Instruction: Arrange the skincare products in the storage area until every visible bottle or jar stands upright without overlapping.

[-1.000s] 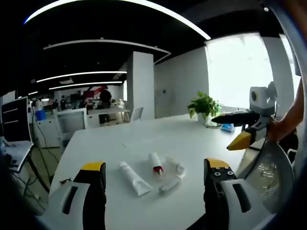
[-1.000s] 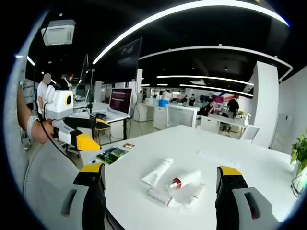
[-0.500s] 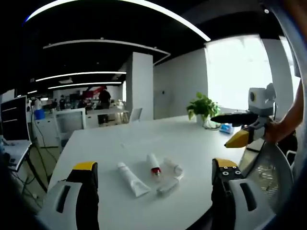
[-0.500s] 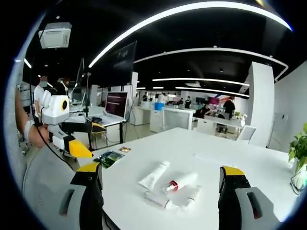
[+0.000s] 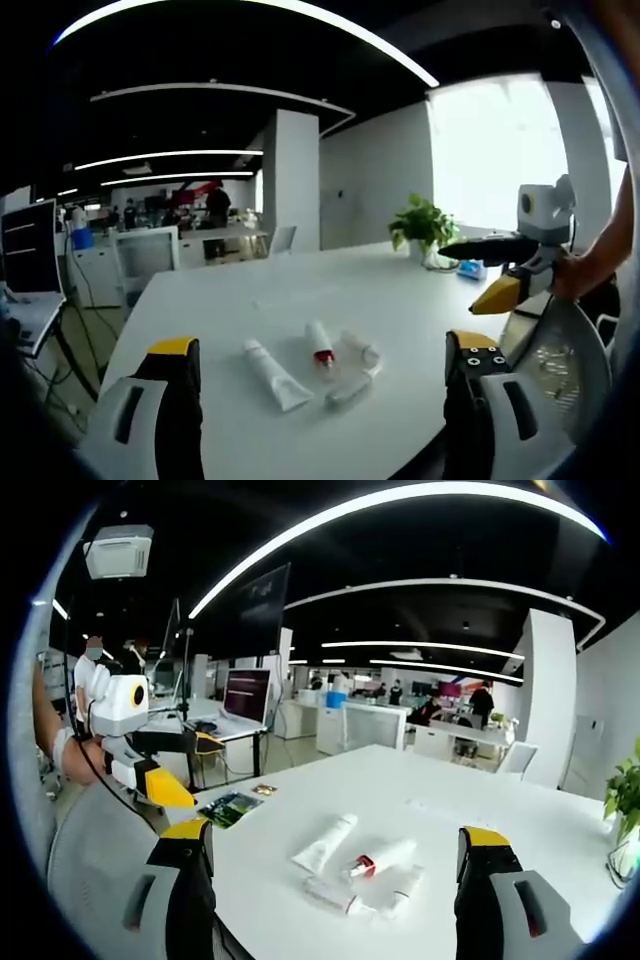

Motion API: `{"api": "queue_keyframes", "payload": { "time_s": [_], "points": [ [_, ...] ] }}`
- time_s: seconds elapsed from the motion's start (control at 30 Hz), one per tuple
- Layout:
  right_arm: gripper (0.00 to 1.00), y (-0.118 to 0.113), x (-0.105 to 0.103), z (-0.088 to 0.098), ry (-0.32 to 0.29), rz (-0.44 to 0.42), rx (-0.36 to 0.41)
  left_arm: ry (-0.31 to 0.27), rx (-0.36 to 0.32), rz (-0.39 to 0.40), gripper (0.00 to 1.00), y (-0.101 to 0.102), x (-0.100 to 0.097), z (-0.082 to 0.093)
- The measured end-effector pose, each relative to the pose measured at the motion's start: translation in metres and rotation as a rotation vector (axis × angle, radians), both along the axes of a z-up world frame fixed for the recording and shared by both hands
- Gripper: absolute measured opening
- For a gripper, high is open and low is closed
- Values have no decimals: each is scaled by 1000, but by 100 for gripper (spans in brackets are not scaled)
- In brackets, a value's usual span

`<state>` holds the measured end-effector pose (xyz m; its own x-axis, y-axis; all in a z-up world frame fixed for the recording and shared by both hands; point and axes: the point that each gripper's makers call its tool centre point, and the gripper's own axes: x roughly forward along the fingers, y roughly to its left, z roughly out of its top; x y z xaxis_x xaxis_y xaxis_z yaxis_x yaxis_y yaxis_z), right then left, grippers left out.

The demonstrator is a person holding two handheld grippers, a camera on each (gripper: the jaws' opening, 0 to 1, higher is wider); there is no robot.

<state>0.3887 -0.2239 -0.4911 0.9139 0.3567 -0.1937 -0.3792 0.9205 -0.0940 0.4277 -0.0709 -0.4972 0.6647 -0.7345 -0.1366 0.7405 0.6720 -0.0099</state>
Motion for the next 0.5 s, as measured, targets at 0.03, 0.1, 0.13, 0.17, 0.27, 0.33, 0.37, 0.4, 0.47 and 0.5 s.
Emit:
{"api": "queue_keyframes", "payload": {
  "time_s": [0.03, 0.1, 0.13, 0.17, 0.27, 0.33, 0.37, 0.4, 0.47, 0.5],
  "points": [
    [99, 0, 0, 0, 0, 0, 0, -1, 0, -1, 99, 0, 0, 0],
    [99, 0, 0, 0, -1, 0, 2, -1, 2, -3, 99, 0, -1, 0],
    [99, 0, 0, 0, -1, 0, 2, 0, 3, -3, 99, 0, -1, -1],
    [99, 0, 0, 0, 0, 0, 1, 0, 5, -2, 99, 0, 0, -1],
    [99, 0, 0, 0, 0, 0, 3, 1, 3, -2, 99, 0, 0, -1],
    [99, 0, 0, -1, 5, -1, 3, -2, 7, 0, 99, 0, 0, -1],
    [99, 0, 0, 0, 4, -1, 4, -2, 7, 0, 99, 0, 0, -1],
    [99, 0, 0, 0, 1, -2, 5, -5, 6, 1, 99, 0, 0, 0],
    [99, -1, 0, 0, 2, -3, 7, -6, 5, 3, 99, 0, 0, 0],
    [99, 0, 0, 0, 3, -2, 8, -5, 6, 3, 99, 0, 0, 0]
  ]
}}
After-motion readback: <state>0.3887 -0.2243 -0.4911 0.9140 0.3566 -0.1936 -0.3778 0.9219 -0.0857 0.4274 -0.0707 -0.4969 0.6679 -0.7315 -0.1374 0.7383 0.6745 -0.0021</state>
